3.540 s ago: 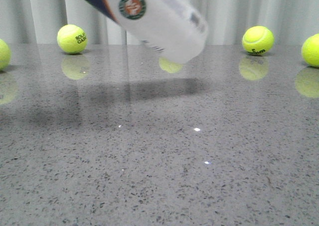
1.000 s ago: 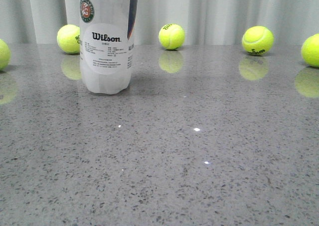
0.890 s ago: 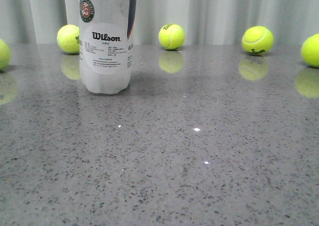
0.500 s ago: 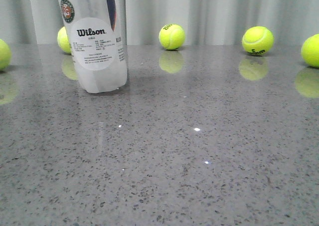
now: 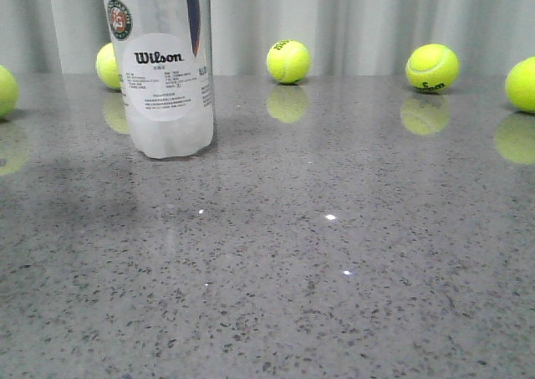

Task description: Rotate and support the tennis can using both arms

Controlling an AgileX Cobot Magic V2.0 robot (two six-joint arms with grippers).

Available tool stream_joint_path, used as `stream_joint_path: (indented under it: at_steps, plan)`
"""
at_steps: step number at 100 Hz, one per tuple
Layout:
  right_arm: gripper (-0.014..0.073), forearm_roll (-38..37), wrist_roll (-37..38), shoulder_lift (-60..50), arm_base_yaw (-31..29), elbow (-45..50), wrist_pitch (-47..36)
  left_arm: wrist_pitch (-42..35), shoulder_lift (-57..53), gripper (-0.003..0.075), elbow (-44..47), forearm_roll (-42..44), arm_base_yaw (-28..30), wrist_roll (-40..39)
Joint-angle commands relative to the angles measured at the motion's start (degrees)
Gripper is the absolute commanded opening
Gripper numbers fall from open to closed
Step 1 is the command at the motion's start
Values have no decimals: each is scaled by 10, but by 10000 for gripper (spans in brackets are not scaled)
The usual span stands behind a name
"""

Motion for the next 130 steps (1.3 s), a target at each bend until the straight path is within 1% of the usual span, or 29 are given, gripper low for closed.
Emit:
stream_joint_path:
  at_steps: [1, 18, 32, 39, 53, 72, 82, 103, 114, 124, 130]
  plan:
    - [-60, 0, 0, 6, -3, -15, -44, -73, -57, -19, 39, -17, 1, -4]
    - [-60, 0, 0, 6, -3, -15, -44, -103, -149, -19, 150, -17, 1, -4]
    - [-60, 0, 0, 6, -3, -15, -44, -108, -223, -19, 216, -18, 1, -4]
    - [-60, 0, 0, 6, -3, -15, -44, -117, -256, -19, 242, -18, 10, -4]
    - [-60, 0, 0, 6, -3, -15, -44, -129, -307, -19, 295, -18, 60, -4]
    - [-60, 0, 0, 6, -3, -15, -44, -147, -327, -19, 371, -18, 156, -4]
    - [-60, 0, 0, 6, -3, -15, -44, -157, -343, -19, 408, -18, 183, -4]
    - [-60, 0, 0, 6, -3, -15, -44, -172, -454, -19, 497, -17, 250, -4]
    - [-60, 0, 0, 6, -3, -15, -44, -172, -512, -19, 537, 26, 279, -4]
    - [-60, 0, 0, 6, -3, -15, -44, -105, -572, -19, 536, 48, 301, -10]
    - [-60, 0, 0, 7, -3, -15, -44, -97, -571, -19, 536, 57, 313, -24]
